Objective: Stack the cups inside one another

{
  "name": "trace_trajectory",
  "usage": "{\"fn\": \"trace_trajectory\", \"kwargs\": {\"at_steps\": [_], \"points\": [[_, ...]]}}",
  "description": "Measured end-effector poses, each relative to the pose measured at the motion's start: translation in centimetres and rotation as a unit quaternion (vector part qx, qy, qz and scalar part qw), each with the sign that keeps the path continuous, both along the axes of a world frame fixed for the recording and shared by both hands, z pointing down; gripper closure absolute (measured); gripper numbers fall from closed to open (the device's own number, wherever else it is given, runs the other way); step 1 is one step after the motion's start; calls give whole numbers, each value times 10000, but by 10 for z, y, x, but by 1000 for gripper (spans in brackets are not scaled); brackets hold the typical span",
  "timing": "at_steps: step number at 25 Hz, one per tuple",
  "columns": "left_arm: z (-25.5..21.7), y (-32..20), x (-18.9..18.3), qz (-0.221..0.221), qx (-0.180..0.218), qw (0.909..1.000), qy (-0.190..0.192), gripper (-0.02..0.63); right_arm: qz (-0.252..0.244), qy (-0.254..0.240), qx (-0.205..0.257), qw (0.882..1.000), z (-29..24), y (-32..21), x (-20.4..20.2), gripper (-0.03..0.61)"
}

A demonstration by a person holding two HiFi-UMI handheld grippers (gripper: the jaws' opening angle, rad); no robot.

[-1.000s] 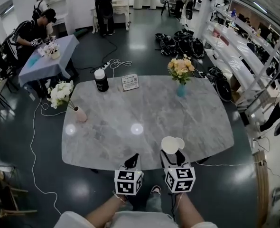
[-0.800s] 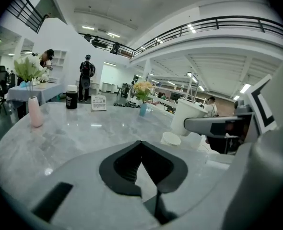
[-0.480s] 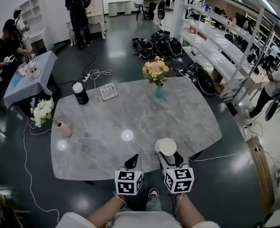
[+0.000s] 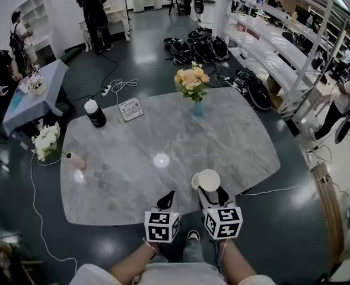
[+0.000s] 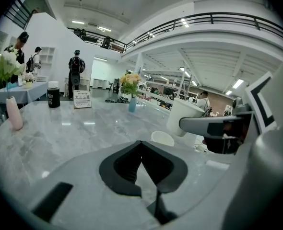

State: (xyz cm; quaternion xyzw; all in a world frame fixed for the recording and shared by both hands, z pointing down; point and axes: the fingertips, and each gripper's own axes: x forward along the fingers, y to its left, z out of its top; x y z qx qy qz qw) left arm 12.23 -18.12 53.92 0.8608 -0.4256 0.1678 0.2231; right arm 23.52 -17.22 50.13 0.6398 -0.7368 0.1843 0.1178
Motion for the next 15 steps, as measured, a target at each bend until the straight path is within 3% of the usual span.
{"fn": "trace_trajectory", "kwargs": {"at_steps": [15], "points": [[32,-17,15,-140,-335,9992,-167,617,-254,-198,-348,9989,40,-20,7,334]]}}
